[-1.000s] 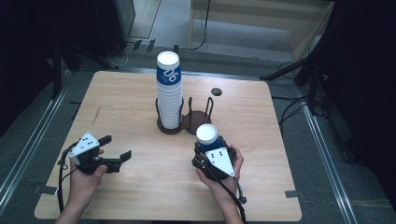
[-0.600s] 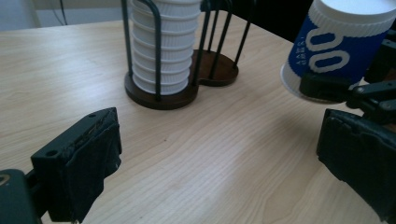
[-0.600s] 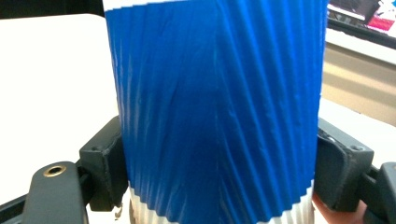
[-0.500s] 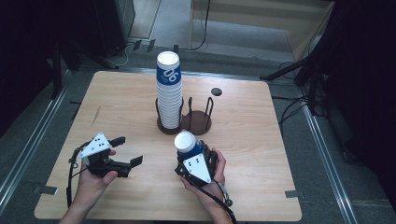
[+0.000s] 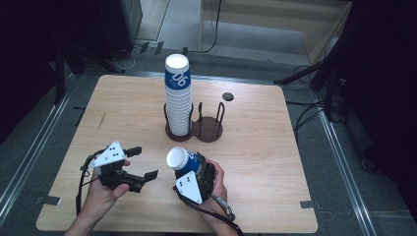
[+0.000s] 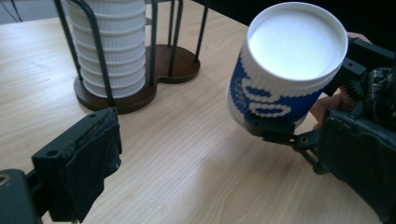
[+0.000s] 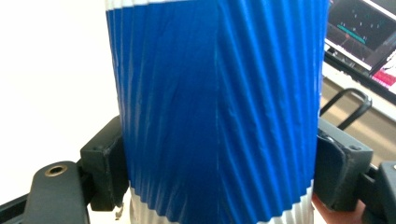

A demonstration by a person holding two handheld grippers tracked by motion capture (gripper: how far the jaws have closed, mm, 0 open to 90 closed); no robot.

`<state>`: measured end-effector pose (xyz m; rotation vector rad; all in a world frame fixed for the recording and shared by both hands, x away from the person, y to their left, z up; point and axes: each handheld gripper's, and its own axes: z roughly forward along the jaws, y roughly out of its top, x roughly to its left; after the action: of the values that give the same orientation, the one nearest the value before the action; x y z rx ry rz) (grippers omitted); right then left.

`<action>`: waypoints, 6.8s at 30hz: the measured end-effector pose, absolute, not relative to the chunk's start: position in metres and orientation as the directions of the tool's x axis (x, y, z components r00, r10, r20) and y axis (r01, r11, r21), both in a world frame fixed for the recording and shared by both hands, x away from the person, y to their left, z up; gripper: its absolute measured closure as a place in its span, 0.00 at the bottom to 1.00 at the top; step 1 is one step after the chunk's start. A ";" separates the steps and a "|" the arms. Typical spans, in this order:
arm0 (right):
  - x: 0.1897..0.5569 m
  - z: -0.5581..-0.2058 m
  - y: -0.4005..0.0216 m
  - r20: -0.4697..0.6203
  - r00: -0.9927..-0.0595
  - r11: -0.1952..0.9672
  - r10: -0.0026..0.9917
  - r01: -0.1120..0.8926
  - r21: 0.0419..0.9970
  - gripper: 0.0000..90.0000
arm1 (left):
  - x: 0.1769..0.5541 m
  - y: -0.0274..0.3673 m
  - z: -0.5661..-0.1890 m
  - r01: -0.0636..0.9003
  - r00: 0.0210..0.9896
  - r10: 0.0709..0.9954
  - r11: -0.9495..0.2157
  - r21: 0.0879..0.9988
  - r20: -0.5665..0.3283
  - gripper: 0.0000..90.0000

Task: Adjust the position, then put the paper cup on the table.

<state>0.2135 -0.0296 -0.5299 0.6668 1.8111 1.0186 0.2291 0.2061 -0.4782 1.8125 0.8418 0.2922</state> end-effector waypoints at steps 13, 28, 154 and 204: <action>0.203 -0.540 -0.013 -0.605 -0.421 0.647 0.675 -0.056 0.760 0.22 | 0.227 0.186 -0.479 0.398 0.783 0.599 -0.277 0.874 -0.167 0.07; 0.193 -0.543 -0.004 -0.680 -0.423 0.701 0.599 -0.135 0.701 0.22 | 0.224 0.176 -0.482 0.398 0.809 0.565 -0.325 0.858 -0.161 0.24; 0.239 -0.482 -0.006 0.931 -0.056 -0.711 0.360 0.630 0.313 0.00 | 0.228 0.202 -0.507 0.105 0.629 0.756 0.147 0.984 -0.180 0.31; 0.260 -0.492 -0.001 0.996 -0.015 -0.757 0.093 0.649 0.080 0.21 | 0.224 0.198 -0.506 0.097 0.688 0.702 0.164 0.982 -0.185 0.28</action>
<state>0.2604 -0.0011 -0.4924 2.4433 1.0121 2.3954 0.2239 0.1980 -0.5058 1.3604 0.7351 0.4915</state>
